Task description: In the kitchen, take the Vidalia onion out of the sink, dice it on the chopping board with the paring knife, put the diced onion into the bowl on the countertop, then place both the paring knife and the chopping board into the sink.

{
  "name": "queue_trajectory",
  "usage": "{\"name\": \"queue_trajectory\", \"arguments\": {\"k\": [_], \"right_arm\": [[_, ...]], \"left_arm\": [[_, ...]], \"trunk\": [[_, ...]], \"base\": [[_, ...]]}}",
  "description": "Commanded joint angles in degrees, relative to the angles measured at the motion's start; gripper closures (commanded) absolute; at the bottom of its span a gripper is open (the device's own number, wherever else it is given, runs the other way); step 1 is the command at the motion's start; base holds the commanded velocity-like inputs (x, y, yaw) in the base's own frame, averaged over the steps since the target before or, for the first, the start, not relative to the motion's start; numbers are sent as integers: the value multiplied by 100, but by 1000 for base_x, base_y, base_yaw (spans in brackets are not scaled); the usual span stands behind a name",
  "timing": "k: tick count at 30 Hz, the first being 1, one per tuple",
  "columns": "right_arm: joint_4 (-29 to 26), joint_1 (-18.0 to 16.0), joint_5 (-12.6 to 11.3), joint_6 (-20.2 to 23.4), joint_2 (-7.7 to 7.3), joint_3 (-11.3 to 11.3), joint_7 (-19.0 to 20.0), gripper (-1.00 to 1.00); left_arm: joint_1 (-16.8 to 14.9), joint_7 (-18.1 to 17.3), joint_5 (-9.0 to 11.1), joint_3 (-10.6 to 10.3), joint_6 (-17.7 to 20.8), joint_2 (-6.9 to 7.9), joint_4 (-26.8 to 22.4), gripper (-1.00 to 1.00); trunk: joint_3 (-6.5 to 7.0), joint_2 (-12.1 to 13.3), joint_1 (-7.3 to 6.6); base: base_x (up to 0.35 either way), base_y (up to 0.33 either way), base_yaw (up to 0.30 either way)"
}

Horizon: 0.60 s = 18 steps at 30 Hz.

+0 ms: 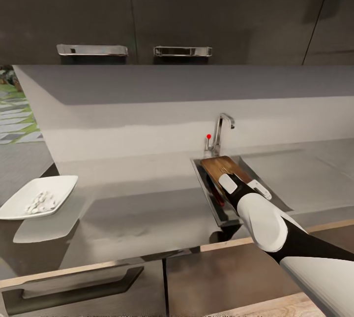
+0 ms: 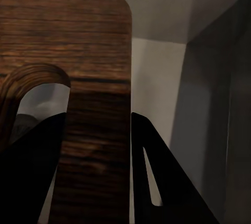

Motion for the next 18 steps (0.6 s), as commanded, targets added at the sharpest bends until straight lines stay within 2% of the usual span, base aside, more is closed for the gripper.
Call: {"name": "queue_trajectory", "arguments": {"k": [1, 18], "right_arm": [[-6, -3, -56, -59, -1, 29, -2, 100], [-9, -3, -53, -59, -46, 29, 6, 100]], "left_arm": [[-8, 1, 48, -48, -39, -3, 22, -100], [-7, 1, 48, -48, -39, 3, 22, -100]], "trunk": [[-16, -4, 0], [-171, -4, 0]], "base": [[0, 0, 0], [0, 0, 0]]}}
